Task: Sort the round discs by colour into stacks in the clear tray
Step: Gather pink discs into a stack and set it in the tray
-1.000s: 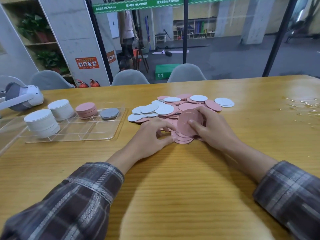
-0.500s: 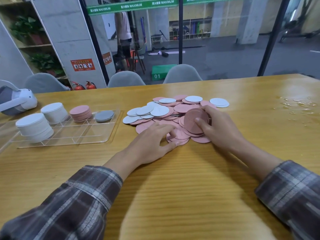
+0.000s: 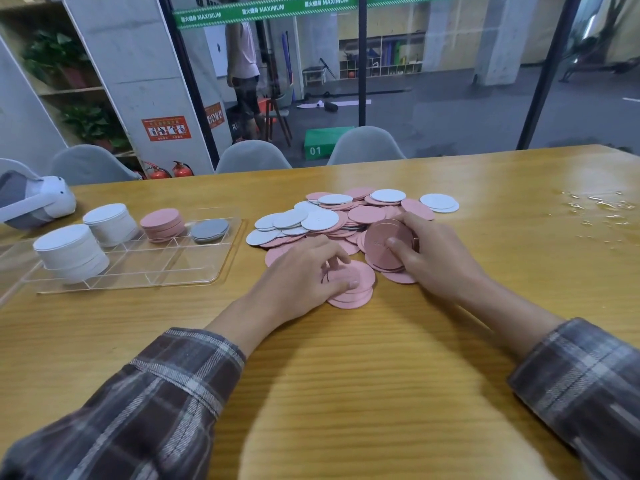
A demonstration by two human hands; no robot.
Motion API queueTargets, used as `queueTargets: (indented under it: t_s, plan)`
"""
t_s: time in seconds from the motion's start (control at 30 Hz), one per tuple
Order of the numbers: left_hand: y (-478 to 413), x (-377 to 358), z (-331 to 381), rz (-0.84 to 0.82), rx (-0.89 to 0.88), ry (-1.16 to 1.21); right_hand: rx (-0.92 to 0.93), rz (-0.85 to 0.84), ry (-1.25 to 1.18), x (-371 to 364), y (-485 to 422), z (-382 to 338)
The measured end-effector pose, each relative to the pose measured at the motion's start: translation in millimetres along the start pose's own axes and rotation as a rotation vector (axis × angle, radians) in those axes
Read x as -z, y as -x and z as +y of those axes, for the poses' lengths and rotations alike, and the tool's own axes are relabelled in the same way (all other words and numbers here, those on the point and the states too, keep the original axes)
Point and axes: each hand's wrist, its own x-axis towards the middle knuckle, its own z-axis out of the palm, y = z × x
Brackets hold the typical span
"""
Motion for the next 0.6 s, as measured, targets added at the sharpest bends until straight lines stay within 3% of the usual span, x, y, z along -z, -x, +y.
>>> queueTargets:
  t_s: [0.17,0.6]
  plan:
    - [1,0,-4,-0.030,0.107,-0.012,-0.023,0.014,-0.066,-3,-2,0]
    - [1,11,3,0.166,0.216,0.514,-0.029,0.025,-0.146,-10,2,-8]
